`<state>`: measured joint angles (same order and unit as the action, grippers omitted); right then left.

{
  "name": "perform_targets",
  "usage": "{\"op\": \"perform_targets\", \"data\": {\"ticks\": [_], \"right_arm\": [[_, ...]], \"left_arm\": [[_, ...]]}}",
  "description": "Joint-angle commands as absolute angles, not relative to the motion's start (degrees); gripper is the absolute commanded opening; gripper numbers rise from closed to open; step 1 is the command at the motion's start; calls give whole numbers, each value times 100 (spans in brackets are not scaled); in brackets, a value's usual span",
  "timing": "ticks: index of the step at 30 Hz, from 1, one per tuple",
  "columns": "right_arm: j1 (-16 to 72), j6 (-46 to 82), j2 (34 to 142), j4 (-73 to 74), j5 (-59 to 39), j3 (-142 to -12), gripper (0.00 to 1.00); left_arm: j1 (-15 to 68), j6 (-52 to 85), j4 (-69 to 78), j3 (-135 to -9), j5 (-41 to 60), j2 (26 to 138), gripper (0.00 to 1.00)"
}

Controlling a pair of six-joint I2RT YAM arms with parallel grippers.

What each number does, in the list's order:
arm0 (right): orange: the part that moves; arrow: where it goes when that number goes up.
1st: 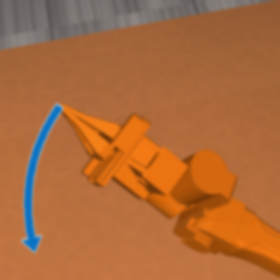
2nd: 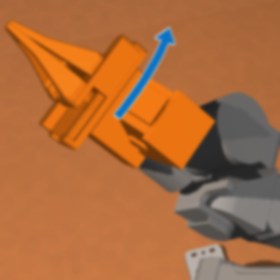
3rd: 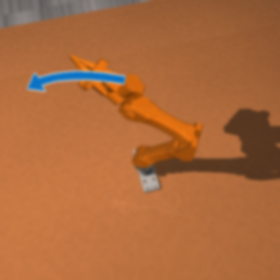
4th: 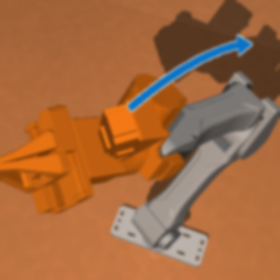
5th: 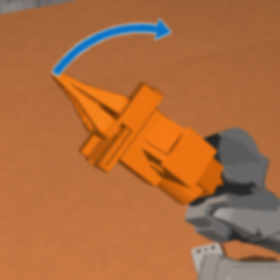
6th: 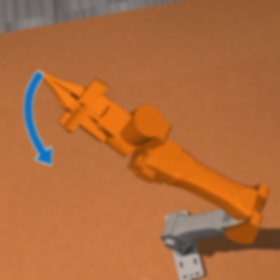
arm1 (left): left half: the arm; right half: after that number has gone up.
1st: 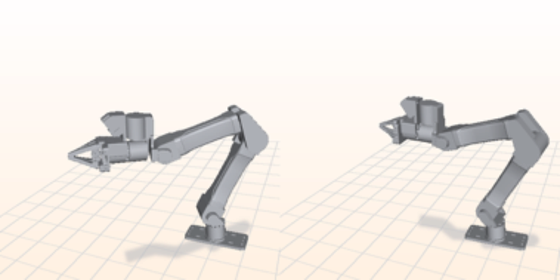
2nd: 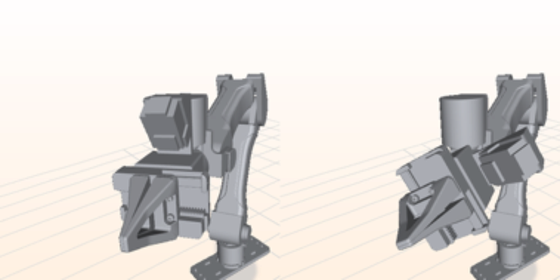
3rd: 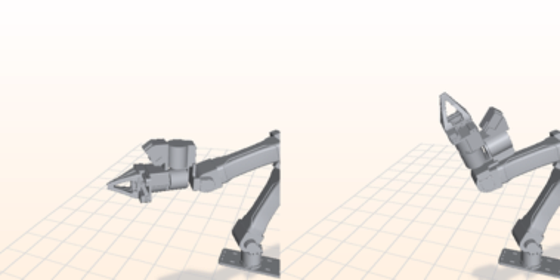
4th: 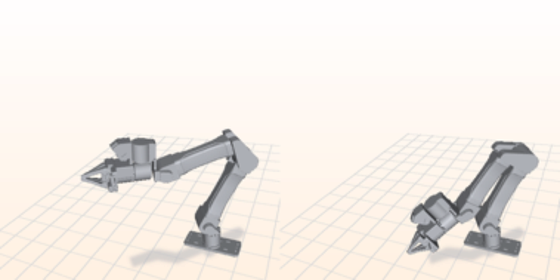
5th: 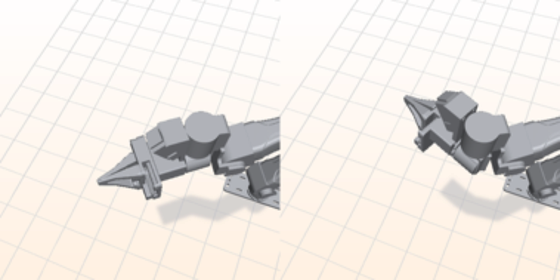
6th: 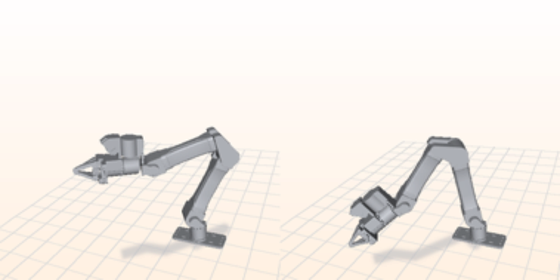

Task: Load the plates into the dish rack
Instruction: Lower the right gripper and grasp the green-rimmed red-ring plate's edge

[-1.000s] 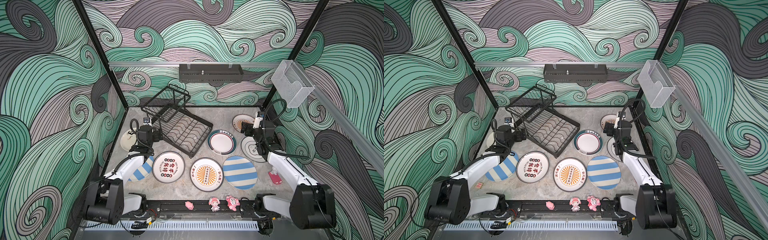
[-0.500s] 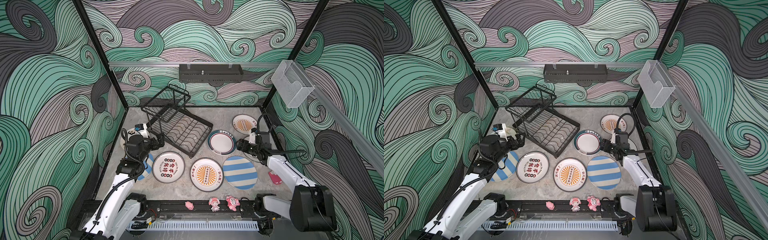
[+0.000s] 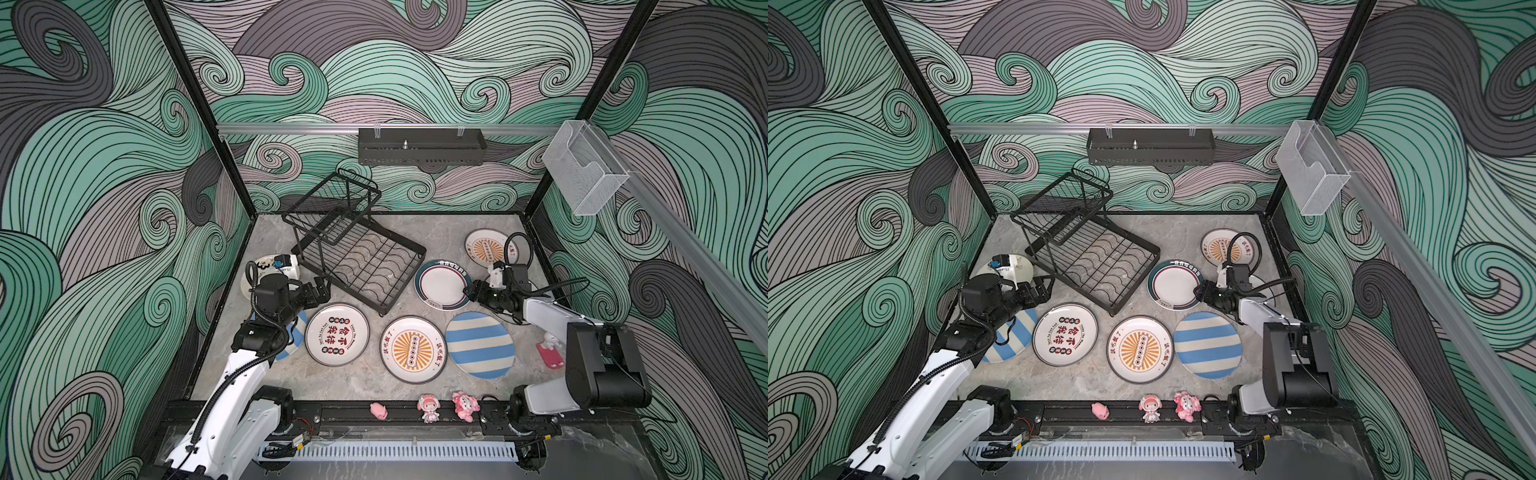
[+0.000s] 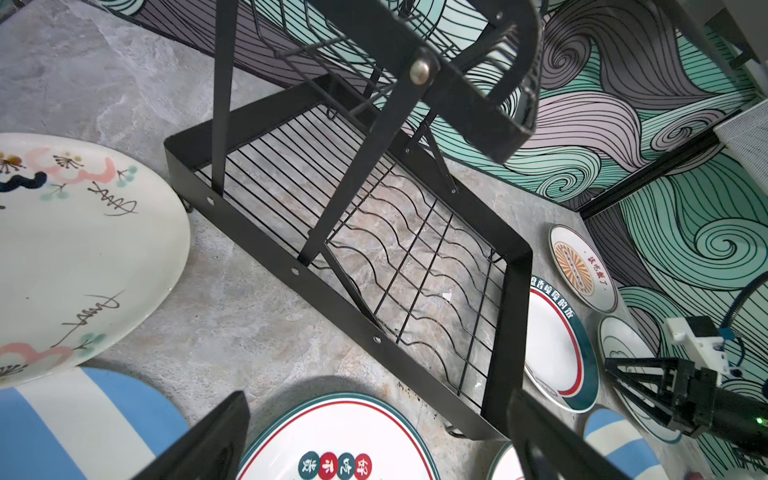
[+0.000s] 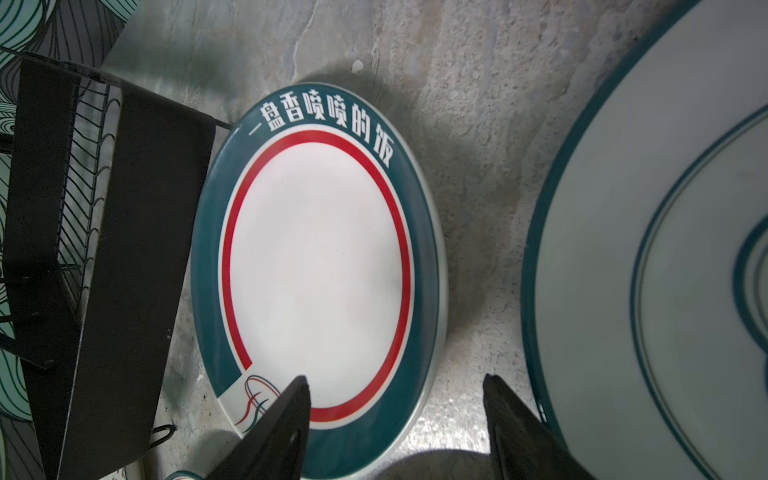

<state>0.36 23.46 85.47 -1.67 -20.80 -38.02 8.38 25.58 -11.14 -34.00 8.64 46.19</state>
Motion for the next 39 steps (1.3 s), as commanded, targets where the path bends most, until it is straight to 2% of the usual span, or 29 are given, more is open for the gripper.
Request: {"op": "perform_targets", "data": {"ticks": [1, 15, 39], "right_arm": [[14, 2378, 8747, -33, -2210, -3968, 62], [8, 2389, 9227, 155, -2258, -4050, 57], [-79, 2656, 9694, 435, -2335, -4095, 31]], "left_arm": [[828, 2599, -1317, -3585, 1015, 4629, 99], [830, 2597, -1365, -3516, 980, 4587, 99], [835, 2619, -1371, -3489, 1018, 4593, 99]]}}
